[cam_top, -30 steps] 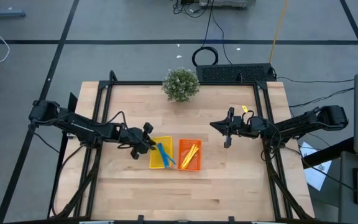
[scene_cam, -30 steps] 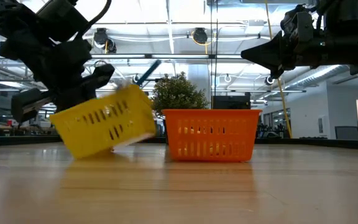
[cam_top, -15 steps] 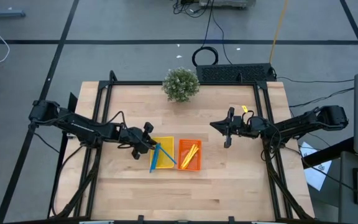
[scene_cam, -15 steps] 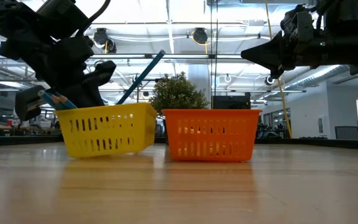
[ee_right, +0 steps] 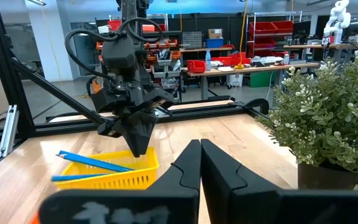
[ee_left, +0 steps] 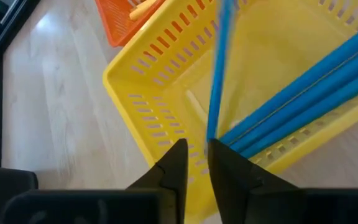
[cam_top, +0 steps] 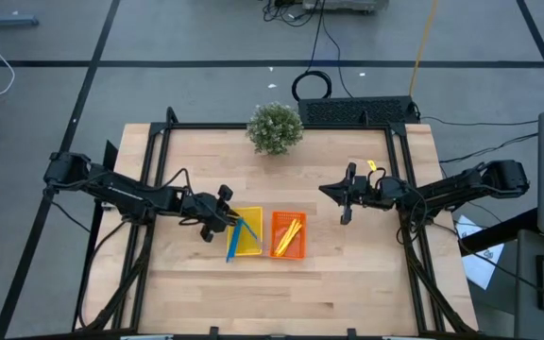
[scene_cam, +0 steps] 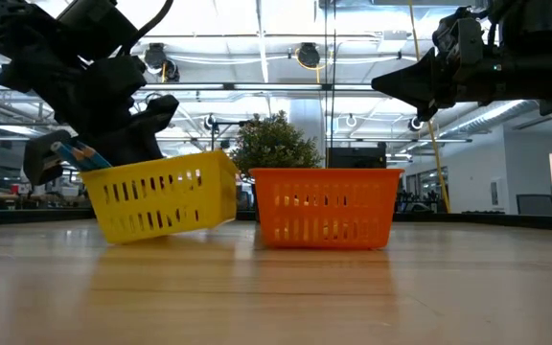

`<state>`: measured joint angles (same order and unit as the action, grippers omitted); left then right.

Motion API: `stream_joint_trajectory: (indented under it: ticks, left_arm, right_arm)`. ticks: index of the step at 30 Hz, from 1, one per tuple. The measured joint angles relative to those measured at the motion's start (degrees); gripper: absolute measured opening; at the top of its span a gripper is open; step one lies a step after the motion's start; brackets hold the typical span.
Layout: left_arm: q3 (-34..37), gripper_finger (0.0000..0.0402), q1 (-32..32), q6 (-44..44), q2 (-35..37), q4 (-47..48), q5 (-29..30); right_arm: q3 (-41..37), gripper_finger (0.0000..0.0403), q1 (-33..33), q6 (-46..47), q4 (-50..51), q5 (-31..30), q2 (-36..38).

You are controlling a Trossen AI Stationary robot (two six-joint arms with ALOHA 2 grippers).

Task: Sort pens & pencils
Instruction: Return to Home Position

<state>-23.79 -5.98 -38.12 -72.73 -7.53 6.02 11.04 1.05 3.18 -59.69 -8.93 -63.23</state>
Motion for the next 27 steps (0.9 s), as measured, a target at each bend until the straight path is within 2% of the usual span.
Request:
stream_joint_trajectory:
  ticks: [4,10,23,27]
  left_arm:
    - [0.0,0.0085,0.0,-0.1,0.0,0.0,0.0]
    - [0.0,0.0088,0.0,-0.1,0.0,-0.6,0.3]
    - [0.0,0.0088,-0.1,0.0,0.9,-10.0,0.5]
    - [-2.0,0.0088,-0.2,6.4,5.7,-7.6,3.1]
  right_arm:
    - [0.0,0.0,0.0,0.0,0.0,0.0,0.0]
    - [0.0,0.0,0.0,0.0,0.0,0.0,0.0]
    - [0.0,0.0,0.0,0.0,0.0,0.0,0.0]
    - [0.0,0.0,0.0,0.0,0.0,0.0,0.0]
